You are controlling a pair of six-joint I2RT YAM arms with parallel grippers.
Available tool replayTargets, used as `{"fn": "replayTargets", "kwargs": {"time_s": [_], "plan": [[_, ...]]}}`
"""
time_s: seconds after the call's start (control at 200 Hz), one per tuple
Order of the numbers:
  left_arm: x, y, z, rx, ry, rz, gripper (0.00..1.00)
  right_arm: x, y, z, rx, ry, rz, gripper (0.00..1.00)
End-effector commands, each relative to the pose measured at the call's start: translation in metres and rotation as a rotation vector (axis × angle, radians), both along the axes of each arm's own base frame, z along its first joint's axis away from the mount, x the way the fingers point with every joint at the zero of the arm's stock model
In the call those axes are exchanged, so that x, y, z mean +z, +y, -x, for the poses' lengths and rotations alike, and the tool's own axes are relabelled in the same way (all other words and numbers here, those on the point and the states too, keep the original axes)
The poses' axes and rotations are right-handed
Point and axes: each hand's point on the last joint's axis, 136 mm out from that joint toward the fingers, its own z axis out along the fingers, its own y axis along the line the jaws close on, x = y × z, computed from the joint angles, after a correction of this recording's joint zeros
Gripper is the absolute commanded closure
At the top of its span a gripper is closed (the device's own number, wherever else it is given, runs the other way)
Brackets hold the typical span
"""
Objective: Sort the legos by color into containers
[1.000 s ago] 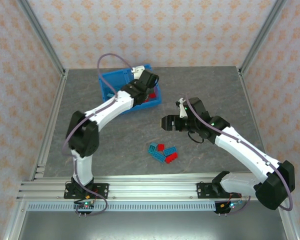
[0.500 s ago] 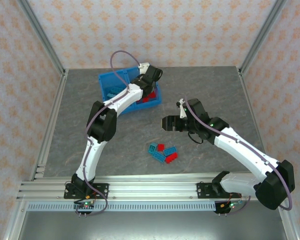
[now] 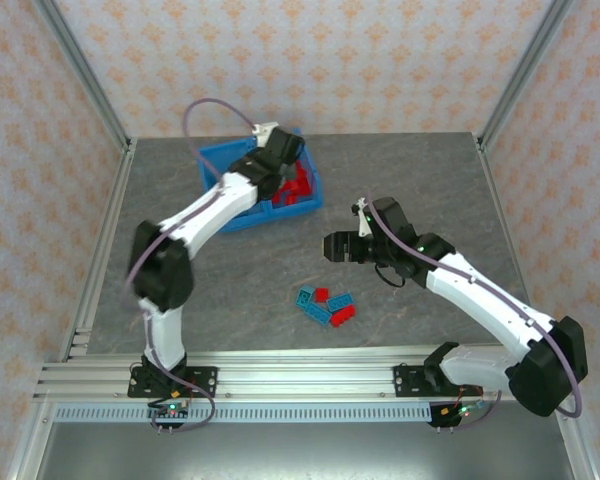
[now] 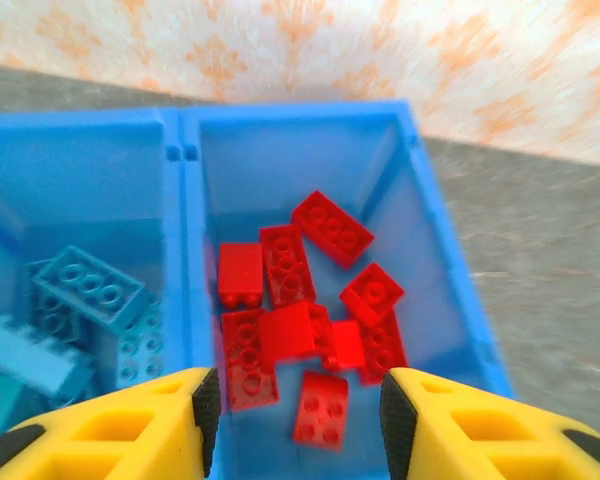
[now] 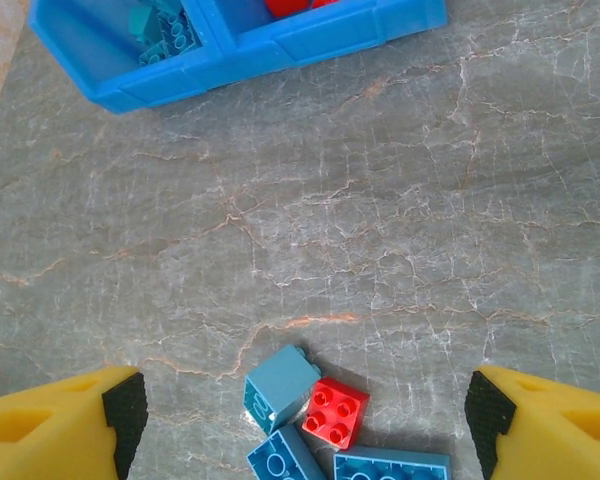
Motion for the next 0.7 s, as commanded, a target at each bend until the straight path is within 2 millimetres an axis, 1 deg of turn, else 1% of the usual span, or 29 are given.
{"fn": "replayTargets", "kwargs": {"time_s": [0.0,0.025,0.06,0.1,0.14,0.185,0.21,0.22,0.275,0.355,0.385,0.4,0.445,0.49,0.536,0.591,0.696], "plan": [[0.075,-0.005,0.046,-0.157,-0.165,0.103,0.52,-0.015,0.003,0.000,0.003,0.066,0.013,0.16],[0.085,-0.005,0.061,-0.201,-0.188,0.099,0.52,-0.018,0.005,0.001,0.011,0.082,0.012,0.16],[0.092,-0.006,0.080,-0.267,-0.207,0.080,0.52,-0.024,0.006,0.003,0.016,0.107,0.015,0.16],[0.099,-0.005,0.102,-0.337,-0.226,0.050,0.51,-0.030,0.008,0.005,0.022,0.130,0.023,0.16],[0.103,-0.003,0.123,-0.406,-0.235,0.013,0.50,-0.036,0.009,0.007,0.027,0.154,0.029,0.16],[0.103,-0.004,0.147,-0.504,-0.238,-0.022,0.48,-0.042,0.011,0.009,0.035,0.175,0.034,0.17],[0.104,-0.007,0.161,-0.576,-0.245,-0.040,0.45,-0.044,0.013,0.010,0.042,0.183,0.036,0.17],[0.100,-0.007,0.166,-0.603,-0.240,-0.053,0.44,-0.044,0.014,0.011,0.046,0.186,0.037,0.17],[0.097,-0.015,0.201,-0.799,-0.255,-0.108,0.35,-0.048,0.020,0.014,0.066,0.200,0.039,0.17],[0.075,-0.024,0.254,-1.117,-0.264,-0.233,0.12,-0.056,0.034,0.022,0.107,0.232,0.040,0.17],[0.058,-0.025,0.277,-1.256,-0.254,-0.288,0.02,-0.060,0.040,0.026,0.128,0.247,0.042,0.17],[0.051,-0.024,0.287,-1.318,-0.254,-0.323,0.01,-0.062,0.043,0.028,0.139,0.255,0.044,0.17],[0.029,-0.022,0.315,-1.479,-0.251,-0.390,0.00,-0.068,0.051,0.034,0.179,0.273,0.055,0.17],[0.009,-0.017,0.337,-1.596,-0.246,-0.453,0.00,-0.077,0.055,0.039,0.208,0.288,0.090,0.17],[-0.008,-0.012,0.352,-1.674,-0.228,-0.497,0.00,-0.084,0.057,0.042,0.230,0.299,0.129,0.17],[-0.021,-0.009,0.362,-1.722,-0.213,-0.519,0.00,-0.093,0.061,0.045,0.261,0.315,0.169,0.18],[-0.038,-0.009,0.369,-1.767,-0.208,-0.521,0.00,-0.108,0.072,0.050,0.331,0.350,0.235,0.18]]}}
